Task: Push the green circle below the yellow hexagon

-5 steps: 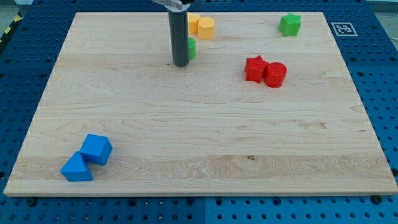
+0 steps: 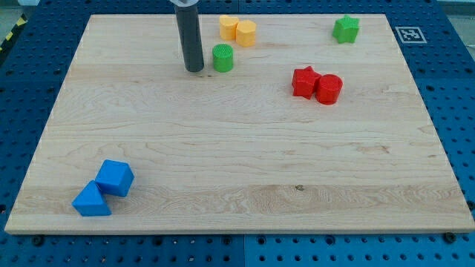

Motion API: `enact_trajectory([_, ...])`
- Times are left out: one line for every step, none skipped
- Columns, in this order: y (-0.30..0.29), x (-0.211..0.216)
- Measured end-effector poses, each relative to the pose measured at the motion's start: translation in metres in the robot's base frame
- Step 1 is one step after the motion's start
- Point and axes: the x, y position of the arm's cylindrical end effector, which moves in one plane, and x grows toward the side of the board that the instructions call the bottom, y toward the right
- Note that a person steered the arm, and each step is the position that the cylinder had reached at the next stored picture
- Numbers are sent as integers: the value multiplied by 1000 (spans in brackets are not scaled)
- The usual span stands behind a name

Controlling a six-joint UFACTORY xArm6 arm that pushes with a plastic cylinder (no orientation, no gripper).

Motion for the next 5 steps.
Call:
enact_trajectory([27,0])
enact_trajectory([64,0])
enact_trajectory([86,-3])
enact_trajectory([69,-3])
enact_trajectory([54,-17])
